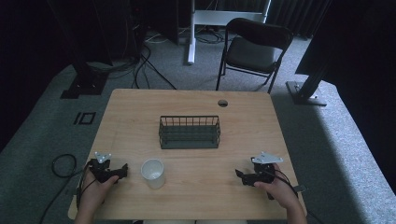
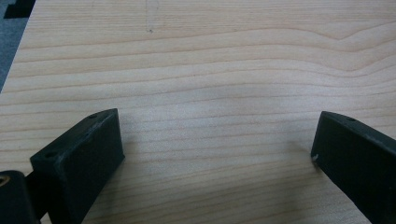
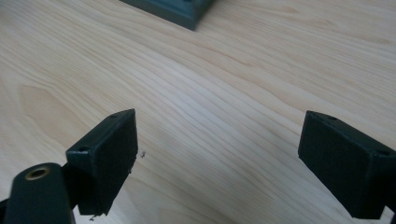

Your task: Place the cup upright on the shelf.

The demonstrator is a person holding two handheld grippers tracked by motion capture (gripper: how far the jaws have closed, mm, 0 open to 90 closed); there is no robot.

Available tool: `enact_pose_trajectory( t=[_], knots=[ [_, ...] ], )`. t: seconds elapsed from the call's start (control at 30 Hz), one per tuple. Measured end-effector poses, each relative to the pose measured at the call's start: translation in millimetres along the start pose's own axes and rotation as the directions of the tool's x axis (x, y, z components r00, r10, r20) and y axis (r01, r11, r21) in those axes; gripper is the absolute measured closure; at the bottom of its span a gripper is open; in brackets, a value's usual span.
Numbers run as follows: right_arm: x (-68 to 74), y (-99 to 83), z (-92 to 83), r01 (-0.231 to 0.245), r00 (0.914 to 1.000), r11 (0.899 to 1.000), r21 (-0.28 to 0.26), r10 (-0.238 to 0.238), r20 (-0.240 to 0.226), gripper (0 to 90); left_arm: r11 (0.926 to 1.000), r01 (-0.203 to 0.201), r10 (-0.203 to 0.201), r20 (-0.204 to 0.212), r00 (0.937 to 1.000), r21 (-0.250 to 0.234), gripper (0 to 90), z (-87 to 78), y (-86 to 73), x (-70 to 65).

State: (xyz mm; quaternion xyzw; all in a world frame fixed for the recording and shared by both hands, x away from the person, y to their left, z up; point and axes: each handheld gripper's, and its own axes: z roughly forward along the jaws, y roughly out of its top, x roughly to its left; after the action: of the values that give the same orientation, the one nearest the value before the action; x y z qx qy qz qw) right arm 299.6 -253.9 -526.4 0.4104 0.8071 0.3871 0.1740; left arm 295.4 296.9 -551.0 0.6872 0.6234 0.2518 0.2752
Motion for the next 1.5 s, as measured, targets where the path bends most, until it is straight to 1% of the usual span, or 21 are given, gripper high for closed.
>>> enact_pose_trajectory(
  t=[0.03, 0.07, 0.17, 0.2, 0.23, 0.27, 0.3, 0.33, 0.57, 0.63, 0.77, 0.97, 1.0, 1.07, 1.23, 1.27, 1.3, 1.37, 1.43, 1.47, 1.5],
  knots=[
    [0.0, 0.0, 0.0, 0.000, 1.0000, 1.000, 0.000, 0.000, 0.000, 11.7, 1.0000, 0.000, 0.000, 0.000, 1.0000, 0.000, 2.5, 0.0, 0.0, 0.0],
    [4.7, 3.0, 1.3, 0.016, 0.9996, 1.000, -0.004, -0.016, -0.025, 11.7, 1.0000, 0.000, 0.000, 0.000, 1.0000, -0.001, 2.5, 0.1, 0.0, 0.0],
    [9.1, 5.3, 3.0, 0.028, 0.9988, 1.000, -0.005, -0.028, -0.039, 11.7, 1.0000, 0.000, 0.000, 0.000, 1.0000, 0.000, 2.5, 0.0, 0.0, 0.0],
    [13.2, 7.4, 4.6, 0.045, 0.9975, 0.999, -0.008, -0.045, -0.055, 11.7, 1.0000, 0.000, 0.000, 0.000, 1.0000, -0.001, 2.5, 0.1, 0.0, 0.0],
    [13.2, 7.4, 4.6, 0.045, 0.9975, 0.999, -0.008, -0.045, -0.055, 11.7, 1.0000, 0.000, 0.000, 0.000, 1.0000, -0.001, 2.5, 0.1, 0.0, 0.0],
    [17.4, 9.5, 6.1, 0.054, 0.9961, 0.998, -0.010, -0.055, -0.069, 11.7, 1.0000, 0.000, 0.000, 0.000, 1.0000, -0.001, 2.5, 0.1, 0.0, 0.0],
    [17.4, 9.5, 6.1, 0.054, 0.9961, 0.998, -0.010, -0.055, -0.069, 11.7, 1.0000, 0.000, 0.000, 0.000, 1.0000, -0.001, 2.5, 0.1, 0.0, 0.0],
    [21.3, 11.7, 7.8, 0.059, 0.9948, 0.998, -0.015, -0.060, -0.082, 11.7, 1.0000, 0.000, 0.000, 0.000, 1.0000, -0.001, 2.5, 0.1, 0.0, 0.0],
    [30.5, 17.4, 11.2, 0.087, 0.9901, 0.996, -0.024, -0.089, -0.108, 11.8, 1.0000, 0.000, 0.000, 0.000, 1.0000, 0.000, 2.5, 0.0, 0.0, 0.0],
    [39.4, 21.3, 14.9, 0.111, 0.9845, 0.994, -0.020, -0.113, -0.135, 11.8, 1.0000, 0.000, 0.000, 0.000, 1.0000, -0.001, 2.5, 0.0, 0.0, 0.0],
    [47.2, 23.4, 18.4, 0.129, 0.9785, 0.992, -0.013, -0.130, -0.160, 11.8, 1.0000, 0.000, 0.000, 0.000, 1.0000, -0.001, 2.5, 0.1, 0.0, 0.0],
    [60.2, 26.6, 25.7, 0.148, 0.9695, 0.989, -0.017, -0.148, -0.195, 11.8, 1.0000, 0.000, 0.000, 0.000, 1.0000, -0.001, 2.5, 0.1, 0.0, 0.0],
    [62.2, 26.8, 27.3, 0.158, 0.9671, 0.987, -0.018, -0.158, -0.199, 11.8, 1.0000, 0.000, 0.000, 0.000, 1.0000, -0.001, 2.5, 0.1, 0.0, 0.0],
    [67.0, 27.6, 30.6, 0.165, 0.9622, 0.986, -0.020, -0.165, -0.216, 11.8, 1.0000, 0.000, 0.000, 0.000, 1.0000, -0.001, 2.4, 0.1, 0.0, 0.0],
    [76.3, 31.7, 36.1, 0.184, 0.9532, 0.983, -0.023, -0.184, -0.240, 11.8, 1.0000, 0.000, 0.000, 0.000, 1.0000, -0.001, 2.5, 0.1, 0.0, 0.0],
    [79.0, 33.0, 37.3, 0.189, 0.9500, 0.982, -0.024, -0.189, -0.249, 11.8, 1.0000, 0.000, 0.000, 0.000, 1.0000, -0.001, 2.5, 0.1, 0.0, 0.0],
    [79.0, 33.0, 37.3, 0.189, 0.9500, 0.982, -0.024, -0.189, -0.249, 11.8, 1.0000, 0.000, 0.000, 0.000, 1.0000, -0.001, 2.5, 0.1, 0.0, 0.0],
    [85.2, 35.5, 40.4, 0.199, 0.9437, 0.980, -0.027, -0.199, -0.264, 11.8, 1.0000, 0.000, 0.000, 0.000, 1.0000, -0.001, 2.4, 0.1, 0.0, 0.0],
    [89.7, 37.6, 42.5, 0.203, 0.9402, 0.979, -0.027, -0.203, -0.274, 11.8, 1.0000, 0.000, 0.000, 0.000, 1.0000, -0.001, 2.5, 0.1, 0.0, 0.0],
    [89.7, 37.6, 42.5, 0.203, 0.9402, 0.979, -0.027, -0.203, -0.274, 11.8, 1.0000, 0.000, 0.000, 0.000, 1.0000, -0.001, 2.5, 0.1, 0.0, 0.0],
    [92.1, 38.9, 44.0, 0.211, 0.9364, 0.977, -0.029, -0.210, -0.281, 11.8, 1.0000, 0.000, 0.000, 0.000, 1.0000, -0.001, 2.5, 0.1, 0.0, 0.0]
  ],
)
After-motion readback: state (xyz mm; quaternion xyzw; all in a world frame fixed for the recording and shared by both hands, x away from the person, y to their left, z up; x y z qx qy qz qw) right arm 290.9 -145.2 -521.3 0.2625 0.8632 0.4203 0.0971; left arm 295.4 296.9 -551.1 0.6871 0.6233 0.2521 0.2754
